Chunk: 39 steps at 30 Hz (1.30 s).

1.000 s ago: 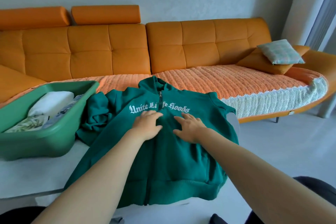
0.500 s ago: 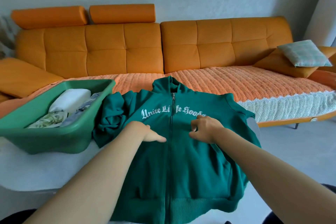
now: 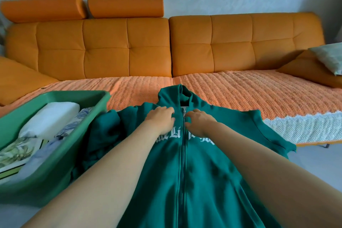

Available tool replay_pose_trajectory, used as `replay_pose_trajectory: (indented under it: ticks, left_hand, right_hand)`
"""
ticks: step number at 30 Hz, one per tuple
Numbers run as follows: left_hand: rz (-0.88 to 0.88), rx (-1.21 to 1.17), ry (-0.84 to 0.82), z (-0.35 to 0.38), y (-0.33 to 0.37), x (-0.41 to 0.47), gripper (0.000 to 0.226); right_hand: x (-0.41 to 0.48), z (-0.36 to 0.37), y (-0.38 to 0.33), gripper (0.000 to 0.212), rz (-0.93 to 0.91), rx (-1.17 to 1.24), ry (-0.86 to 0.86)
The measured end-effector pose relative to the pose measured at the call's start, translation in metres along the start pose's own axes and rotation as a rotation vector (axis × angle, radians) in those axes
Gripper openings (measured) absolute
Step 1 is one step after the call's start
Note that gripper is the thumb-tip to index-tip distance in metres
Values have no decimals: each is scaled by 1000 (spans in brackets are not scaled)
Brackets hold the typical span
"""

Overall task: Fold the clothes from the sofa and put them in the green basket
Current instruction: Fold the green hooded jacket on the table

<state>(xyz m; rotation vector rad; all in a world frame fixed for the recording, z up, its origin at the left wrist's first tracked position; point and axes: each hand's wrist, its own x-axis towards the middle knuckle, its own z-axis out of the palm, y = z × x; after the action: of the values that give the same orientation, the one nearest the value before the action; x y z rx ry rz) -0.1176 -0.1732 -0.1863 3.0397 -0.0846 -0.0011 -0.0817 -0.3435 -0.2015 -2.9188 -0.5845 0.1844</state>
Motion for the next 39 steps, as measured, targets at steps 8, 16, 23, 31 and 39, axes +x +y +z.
replay_pose_trajectory:
  ticks: [8,16,23,31,39]
  left_hand:
    - [-130,-215,88,20,-29,126,58]
    - [-512,-252,35,31,-45,194,64]
    - [-380,-683,420,15,-45,184,65]
    - [-184,-897,419,-24,-48,104,69]
    - [-105,-509,-48,0,-44,-18,47]
  right_hand:
    - [123,-4,40,35,175,402,262]
    - [199,7,63,24,407,667,278]
    - [185,-6,67,17,385,827,251]
    - [87,-30,66,32,394,1014,431]
    - [-31,1,56,19,305,386,195]
